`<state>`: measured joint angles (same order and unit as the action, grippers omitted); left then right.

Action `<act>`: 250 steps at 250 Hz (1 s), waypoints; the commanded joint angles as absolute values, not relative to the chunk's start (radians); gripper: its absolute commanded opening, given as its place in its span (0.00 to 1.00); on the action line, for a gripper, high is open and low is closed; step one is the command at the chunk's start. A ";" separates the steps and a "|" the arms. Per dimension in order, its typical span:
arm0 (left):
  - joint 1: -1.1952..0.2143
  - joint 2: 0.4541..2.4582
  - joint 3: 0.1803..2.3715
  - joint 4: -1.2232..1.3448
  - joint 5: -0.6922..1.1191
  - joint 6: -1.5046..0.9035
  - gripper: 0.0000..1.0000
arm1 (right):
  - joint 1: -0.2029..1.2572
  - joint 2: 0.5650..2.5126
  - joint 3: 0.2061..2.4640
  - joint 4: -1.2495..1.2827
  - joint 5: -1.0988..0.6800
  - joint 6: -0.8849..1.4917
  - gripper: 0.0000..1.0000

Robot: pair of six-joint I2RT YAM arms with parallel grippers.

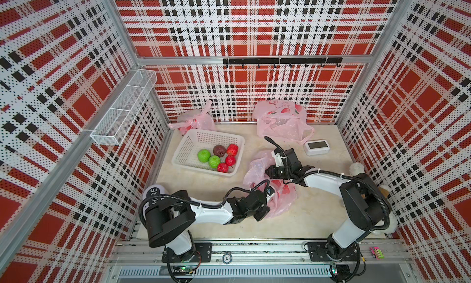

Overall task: Untie the knot of a plastic bag & take out the apple
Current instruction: Adjust the plastic bag at the center of the board, then pick up the apple from the plastic bag.

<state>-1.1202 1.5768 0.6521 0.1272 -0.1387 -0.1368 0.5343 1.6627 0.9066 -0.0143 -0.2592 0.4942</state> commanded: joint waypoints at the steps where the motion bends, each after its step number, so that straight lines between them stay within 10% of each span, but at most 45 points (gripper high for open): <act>1: -1.106 1.537 0.643 0.213 -0.131 -0.197 0.59 | 0.548 1.644 0.942 0.015 -0.238 0.510 0.16; 106: -0.830 1.253 0.666 0.090 0.260 -0.245 0.50 | 0.569 1.679 0.886 0.077 -0.202 0.532 0.18; 148: -0.823 1.330 0.705 0.039 0.221 -0.252 0.34 | 0.571 1.682 0.881 0.074 -0.202 0.530 0.26; 221: -0.918 1.381 0.798 0.003 0.117 -0.189 0.33 | 0.571 1.706 0.865 0.084 -0.213 0.538 0.33; 250: -0.917 1.423 0.856 -0.018 0.103 -0.170 0.32 | 0.570 1.678 0.833 0.130 -0.218 0.544 0.50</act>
<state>-0.9207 1.3834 0.7910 0.0105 0.1440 -0.2001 0.5663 1.6943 0.8658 0.0456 -0.2146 0.5419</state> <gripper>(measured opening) 0.325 0.438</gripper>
